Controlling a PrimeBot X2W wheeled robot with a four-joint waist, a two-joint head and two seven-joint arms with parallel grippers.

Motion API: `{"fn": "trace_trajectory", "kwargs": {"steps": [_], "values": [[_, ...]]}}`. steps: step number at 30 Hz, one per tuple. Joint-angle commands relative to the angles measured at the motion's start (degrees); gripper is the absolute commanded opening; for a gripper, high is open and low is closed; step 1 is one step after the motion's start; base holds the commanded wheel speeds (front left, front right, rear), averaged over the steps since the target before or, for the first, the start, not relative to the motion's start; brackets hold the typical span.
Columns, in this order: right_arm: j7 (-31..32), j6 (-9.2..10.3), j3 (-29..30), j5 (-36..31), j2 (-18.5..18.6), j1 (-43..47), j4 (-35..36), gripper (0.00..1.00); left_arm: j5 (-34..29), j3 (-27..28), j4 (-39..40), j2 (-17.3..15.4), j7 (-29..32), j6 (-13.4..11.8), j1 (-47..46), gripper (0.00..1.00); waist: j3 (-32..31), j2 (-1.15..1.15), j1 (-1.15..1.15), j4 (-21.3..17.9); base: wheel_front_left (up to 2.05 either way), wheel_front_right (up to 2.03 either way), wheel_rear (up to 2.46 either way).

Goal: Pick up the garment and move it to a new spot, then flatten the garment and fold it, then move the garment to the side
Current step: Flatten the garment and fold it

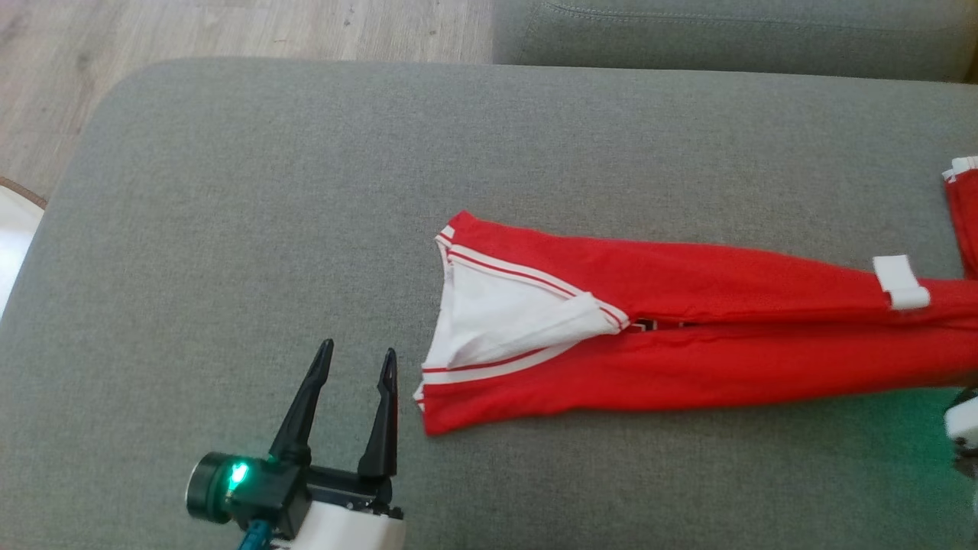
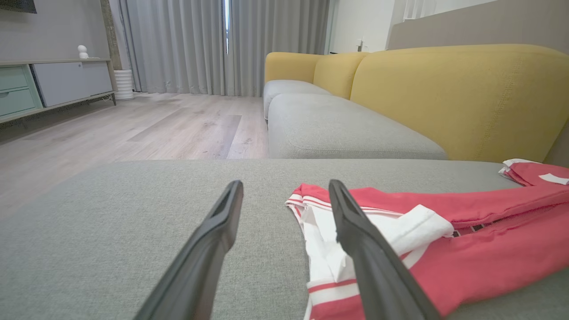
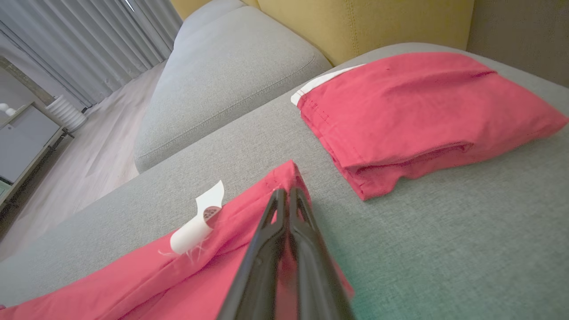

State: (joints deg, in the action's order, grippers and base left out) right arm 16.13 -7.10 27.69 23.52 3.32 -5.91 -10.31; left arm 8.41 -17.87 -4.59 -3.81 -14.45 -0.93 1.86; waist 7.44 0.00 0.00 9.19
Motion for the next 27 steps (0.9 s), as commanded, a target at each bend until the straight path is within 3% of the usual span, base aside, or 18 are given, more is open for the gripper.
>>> {"fn": "trace_trajectory", "kwargs": {"steps": [1, 8, 13, 20, 27], "values": [[0.15, -0.39, -0.62, -0.41, 2.06, -1.50, 2.55, 0.00, -0.56, 2.36, 1.58, 0.41, -0.55, 0.32, -1.14, 1.00, 0.11, 0.00, 0.00, -0.03, 0.00, 0.00, 0.00], [0.71, -0.39, -0.27, -0.31, 2.28, -1.98, 4.48, 0.00, -0.74, 2.78, 1.29, 0.55, -0.55, 0.75, -1.05, 1.00, 0.14, 0.00, 0.00, -0.24, 0.00, 0.00, 0.00], [0.98, -0.39, -3.77, 0.40, 1.26, -2.46, 8.33, 0.00, -0.40, 2.71, 0.99, 0.69, -0.55, 0.84, -1.08, 1.00, -0.52, 0.00, 0.00, 0.19, 0.00, 0.00, 0.00], [-0.60, -0.39, -16.18, -1.44, 0.05, -3.61, 13.24, 0.00, -0.34, 2.13, -0.21, 0.80, -0.55, 1.04, -0.92, 1.00, -2.09, 0.00, 0.00, 2.80, 0.00, 0.00, 0.00], [-1.57, -0.39, -31.18, 0.45, -0.41, -5.16, 12.72, 0.00, -0.62, 1.63, -1.09, 0.84, -0.55, 1.41, -0.65, 1.00, -2.93, 0.00, 0.00, 6.44, 0.00, 0.00, 0.00]]}}
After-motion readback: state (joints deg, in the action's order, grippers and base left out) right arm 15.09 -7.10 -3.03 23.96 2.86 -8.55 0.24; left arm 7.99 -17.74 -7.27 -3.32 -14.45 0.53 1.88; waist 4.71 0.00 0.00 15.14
